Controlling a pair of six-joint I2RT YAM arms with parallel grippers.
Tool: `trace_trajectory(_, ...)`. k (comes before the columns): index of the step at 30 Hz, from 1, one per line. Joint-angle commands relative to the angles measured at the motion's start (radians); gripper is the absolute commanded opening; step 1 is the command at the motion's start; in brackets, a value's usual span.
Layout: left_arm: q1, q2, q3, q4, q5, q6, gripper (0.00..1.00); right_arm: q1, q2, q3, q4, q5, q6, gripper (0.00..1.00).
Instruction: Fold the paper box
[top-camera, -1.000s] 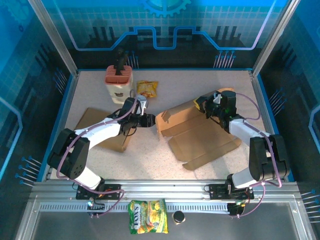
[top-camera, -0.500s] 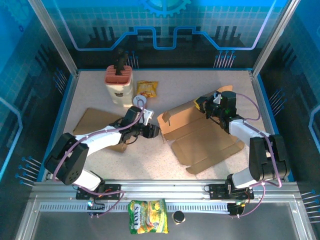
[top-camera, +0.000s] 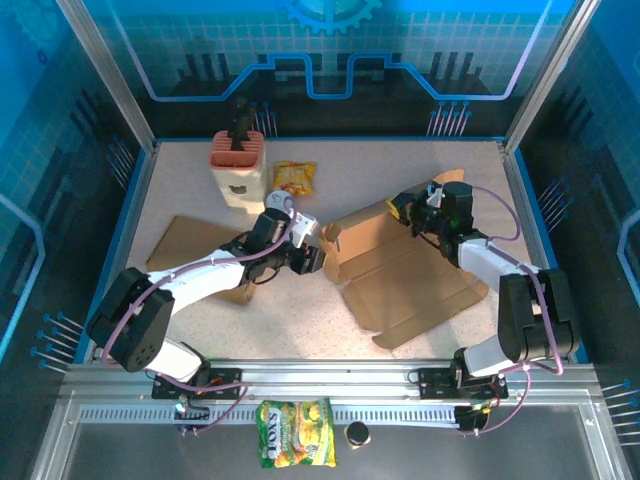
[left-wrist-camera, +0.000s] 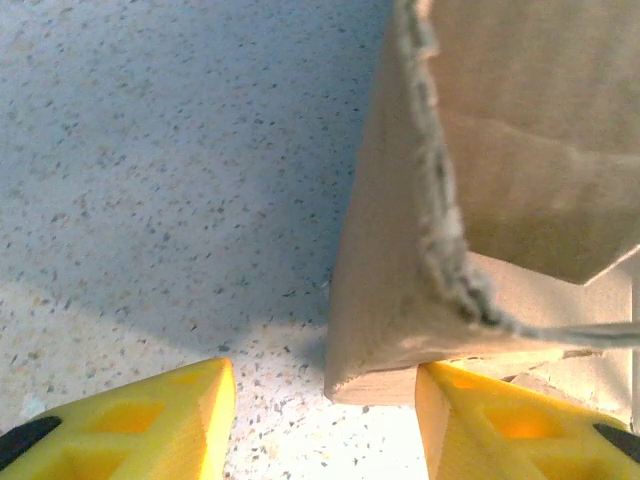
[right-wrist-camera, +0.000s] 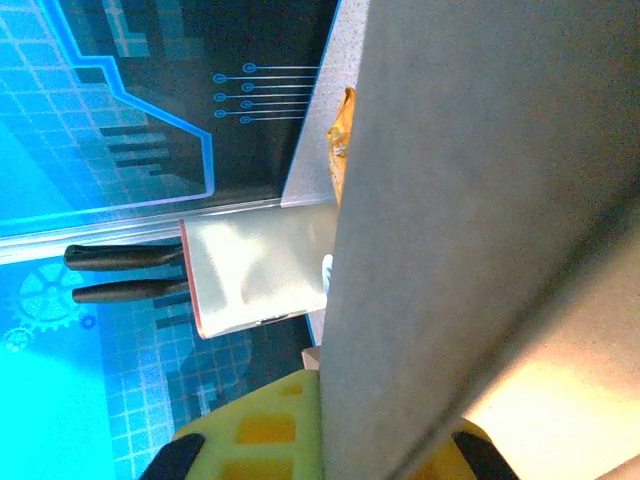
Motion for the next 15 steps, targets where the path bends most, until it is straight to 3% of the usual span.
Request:
trace_trajectory(1, -0.033, 0.022, 0.057, -0.036, 0.039, 0.098, 0.51, 0.002, -0.020, 0.006, 0.046, -0.023, 0.008, 0.00)
trace_trajectory(15, -0.082, 0.032, 0.048, -0.032, -0.021, 0.136, 0.51, -0.003, -0.016, 0.002, 0.071, -0.037, 0.012, 0.00)
